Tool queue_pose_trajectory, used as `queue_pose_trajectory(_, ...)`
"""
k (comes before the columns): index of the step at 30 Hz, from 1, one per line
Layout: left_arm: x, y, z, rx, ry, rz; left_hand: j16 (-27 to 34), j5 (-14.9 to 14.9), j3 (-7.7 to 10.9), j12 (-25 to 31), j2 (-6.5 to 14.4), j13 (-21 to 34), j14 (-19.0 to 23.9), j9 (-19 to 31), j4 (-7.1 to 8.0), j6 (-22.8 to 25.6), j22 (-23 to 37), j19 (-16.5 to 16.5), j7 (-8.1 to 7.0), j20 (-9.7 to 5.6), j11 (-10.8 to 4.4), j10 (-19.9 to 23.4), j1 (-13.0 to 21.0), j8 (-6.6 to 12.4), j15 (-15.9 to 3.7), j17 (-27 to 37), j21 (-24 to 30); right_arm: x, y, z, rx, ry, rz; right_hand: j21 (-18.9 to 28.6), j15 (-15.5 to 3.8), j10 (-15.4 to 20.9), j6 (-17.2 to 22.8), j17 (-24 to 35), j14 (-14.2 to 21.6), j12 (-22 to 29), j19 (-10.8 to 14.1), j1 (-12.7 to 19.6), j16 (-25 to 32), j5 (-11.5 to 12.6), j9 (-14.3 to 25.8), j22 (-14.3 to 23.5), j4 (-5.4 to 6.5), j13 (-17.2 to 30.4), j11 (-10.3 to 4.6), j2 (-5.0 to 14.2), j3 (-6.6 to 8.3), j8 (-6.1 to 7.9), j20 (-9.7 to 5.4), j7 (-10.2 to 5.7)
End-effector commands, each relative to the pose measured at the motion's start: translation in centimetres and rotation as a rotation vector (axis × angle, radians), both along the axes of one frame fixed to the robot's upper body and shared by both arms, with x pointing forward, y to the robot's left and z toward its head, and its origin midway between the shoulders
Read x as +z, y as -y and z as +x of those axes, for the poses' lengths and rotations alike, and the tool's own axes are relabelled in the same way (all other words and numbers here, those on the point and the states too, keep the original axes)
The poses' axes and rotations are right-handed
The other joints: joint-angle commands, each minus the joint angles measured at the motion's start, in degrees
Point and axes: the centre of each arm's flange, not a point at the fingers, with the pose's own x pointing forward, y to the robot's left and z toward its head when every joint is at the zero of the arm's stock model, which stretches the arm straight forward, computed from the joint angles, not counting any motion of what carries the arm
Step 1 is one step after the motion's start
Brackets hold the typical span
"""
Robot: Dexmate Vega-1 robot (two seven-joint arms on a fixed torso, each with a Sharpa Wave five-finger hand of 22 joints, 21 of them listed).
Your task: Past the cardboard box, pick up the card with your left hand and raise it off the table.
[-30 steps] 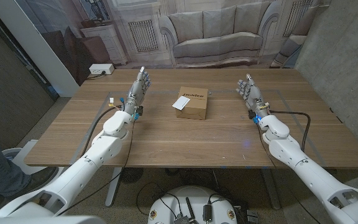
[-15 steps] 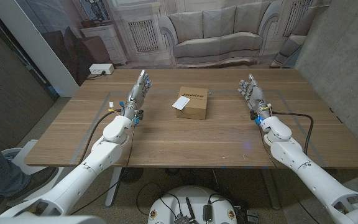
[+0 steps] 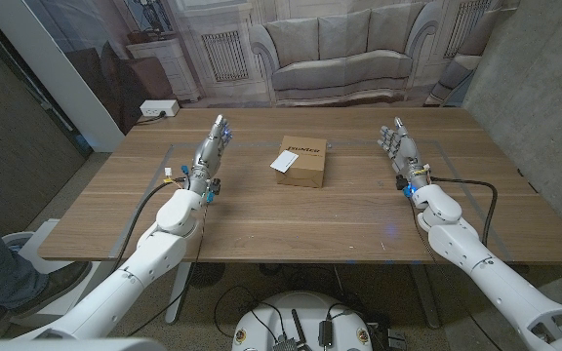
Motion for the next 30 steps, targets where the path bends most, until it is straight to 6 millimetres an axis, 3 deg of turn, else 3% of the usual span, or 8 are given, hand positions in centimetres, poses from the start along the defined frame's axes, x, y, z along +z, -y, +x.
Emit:
queue_pose_trajectory(1, -0.72, -0.69, -1.33, 0.032, 0.027, 0.003, 0.20, 0.34, 0.06, 0.19, 0.10, 0.28, 0.70, 0.27, -0.36, 0.69, 0.11, 0.60, 0.02, -2.72, 0.02, 0.67, 0.69, 0.36, -0.23, 0.16, 0.37, -0.10, -0.10, -0.57, -0.004, 0.002, -0.002, -0.14, 0.01, 0.15, -0.28, 0.25, 0.10, -0.36, 0.42, 0.17, 0.19, -0.28, 0.20, 0.33, -0.14, 0.07, 0.07, 0.30, 0.24, -0.25, 0.27, 0.15)
queue_pose_trajectory(9, -1.01, -0.63, -1.83, 0.100, 0.055, 0.009, 0.33, 0.40, 0.03, 0.44, 0.36, 0.29, 2.29, 0.28, -0.77, 2.68, 0.13, 2.77, -0.02, -3.45, -0.53, 2.48, 1.68, 0.69, -0.85, 0.18, 0.81, -0.10, -0.01, -0.75, -0.001, 0.006, 0.002, -0.33, -0.07, 0.33, -0.24, 0.24, 0.23, -0.35, 0.59, 0.21, 0.25, -0.31, 0.21, 0.34, -0.21, 0.07, 0.06, 0.35, 0.22, -0.28, 0.30, 0.09)
queue_pose_trajectory(30, -1.53, -0.96, -1.71, 0.130, 0.076, 0.005, 0.28, 0.75, 1.36, 0.67, 2.49, 0.30, 4.79, 0.27, -2.23, 6.36, 0.19, 4.35, -1.24, -2.96, -2.06, 5.69, 5.34, 1.22, -1.78, 0.16, 0.65, -0.30, -0.14, -0.67, -0.011, 0.003, 0.015, -0.84, 0.13, 0.24, -0.45, 0.25, 0.19, -0.51, 0.74, 0.26, 0.23, -0.37, 0.22, 0.36, -0.32, 0.08, 0.11, 0.50, 0.18, -0.43, 0.32, 0.06)
